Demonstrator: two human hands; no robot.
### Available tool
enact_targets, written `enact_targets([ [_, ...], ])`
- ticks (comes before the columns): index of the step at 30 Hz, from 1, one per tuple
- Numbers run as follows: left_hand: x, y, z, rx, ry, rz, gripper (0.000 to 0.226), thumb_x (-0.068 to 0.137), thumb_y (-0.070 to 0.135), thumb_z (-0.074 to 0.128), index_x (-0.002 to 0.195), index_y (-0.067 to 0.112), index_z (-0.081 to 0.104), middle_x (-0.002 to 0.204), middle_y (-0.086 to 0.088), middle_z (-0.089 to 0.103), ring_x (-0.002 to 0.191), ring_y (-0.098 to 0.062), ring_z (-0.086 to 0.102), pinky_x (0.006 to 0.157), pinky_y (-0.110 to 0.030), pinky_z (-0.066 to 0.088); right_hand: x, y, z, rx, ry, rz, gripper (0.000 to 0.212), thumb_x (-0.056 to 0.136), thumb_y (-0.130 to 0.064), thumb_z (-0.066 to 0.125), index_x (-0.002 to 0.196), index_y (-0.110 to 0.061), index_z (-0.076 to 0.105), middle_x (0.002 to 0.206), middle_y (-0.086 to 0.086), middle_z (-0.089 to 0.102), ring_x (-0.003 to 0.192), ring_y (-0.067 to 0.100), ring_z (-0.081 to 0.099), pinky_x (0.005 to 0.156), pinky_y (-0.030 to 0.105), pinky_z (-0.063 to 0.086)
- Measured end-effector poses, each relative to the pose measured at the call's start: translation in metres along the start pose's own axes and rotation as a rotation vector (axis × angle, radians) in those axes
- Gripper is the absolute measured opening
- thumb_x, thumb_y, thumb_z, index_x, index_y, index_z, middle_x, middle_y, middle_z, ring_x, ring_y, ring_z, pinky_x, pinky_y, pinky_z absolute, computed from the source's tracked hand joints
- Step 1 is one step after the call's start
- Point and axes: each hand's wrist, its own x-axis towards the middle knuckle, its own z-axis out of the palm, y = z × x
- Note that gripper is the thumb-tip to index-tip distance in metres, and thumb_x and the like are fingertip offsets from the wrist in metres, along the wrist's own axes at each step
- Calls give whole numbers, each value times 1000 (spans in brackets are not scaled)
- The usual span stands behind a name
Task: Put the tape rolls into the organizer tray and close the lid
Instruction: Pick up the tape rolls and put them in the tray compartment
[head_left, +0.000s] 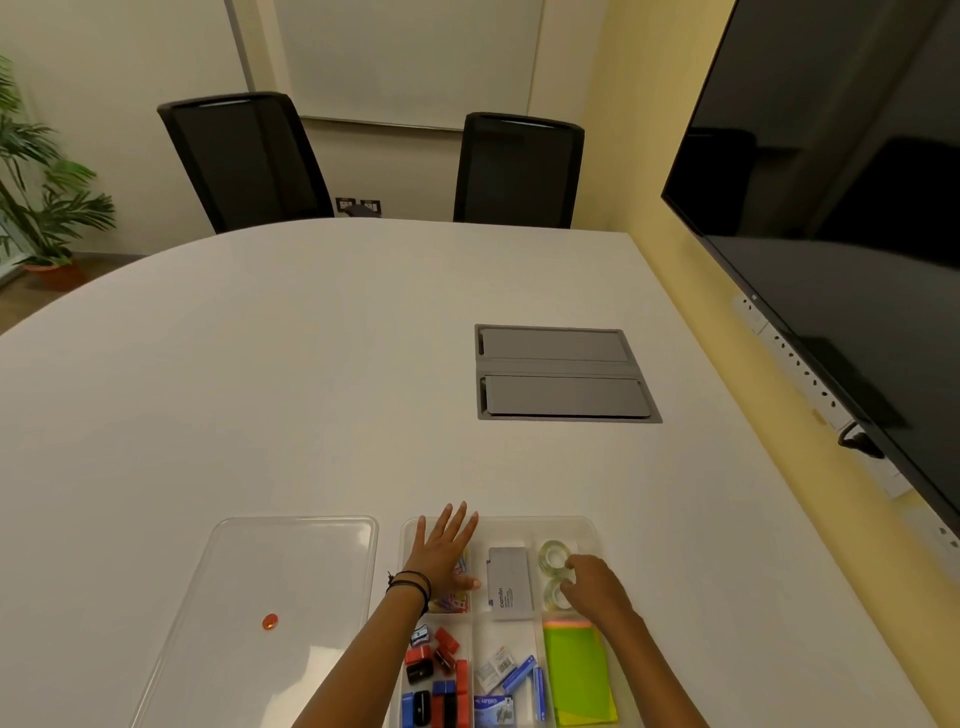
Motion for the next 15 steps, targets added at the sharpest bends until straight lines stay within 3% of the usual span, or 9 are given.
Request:
enact_targets([
  [4, -3, 2, -6, -44, 17, 34, 86, 87, 47, 52, 146, 17, -2, 152, -7, -18, 141, -25, -8, 112, -47, -2, -11, -1, -1, 210, 124, -123, 29, 88, -10, 52, 116, -6, 55, 119, 15, 57, 103, 23, 57, 87, 26, 44],
  [7, -9, 2, -13, -123, 90, 61, 70, 91, 40, 50, 146, 19, 13, 155, -8, -1, 141, -22, 3, 114, -41, 6, -23, -8, -3, 425, 187, -178, 26, 86, -2, 54, 97, -25, 60, 102, 8, 62, 82, 7, 60, 72, 8, 45],
  [10, -21, 3, -20, -220, 216, 79, 54, 93, 33, 49, 142, 19, 29, 152, -7, 21, 138, -21, 22, 112, -35, 17, -31, -12, -2, 567, 231, -186, 34, 85, 0, 55, 84, -34, 56, 92, 1, 63, 79, -8, 61, 65, 1, 45],
  [12, -31, 3, -23, -260, 288, 84, 50, 94, 31, 49, 140, 19, 35, 149, -6, 30, 135, -21, 29, 111, -34, 21, -34, -16, -1, 626, 235, -192, 34, 86, 0, 54, 82, -33, 58, 89, -1, 64, 74, -10, 62, 62, 5, 48],
  [15, -48, -3, -24, -306, 360, 61, 48, 94, 31, 48, 139, 21, 36, 146, -4, 35, 133, -20, 32, 110, -33, 24, -36, -22, 2, 685, 214, -194, 33, 87, -1, 52, 80, -32, 60, 89, 4, 67, 68, 2, 66, 59, 17, 53],
])
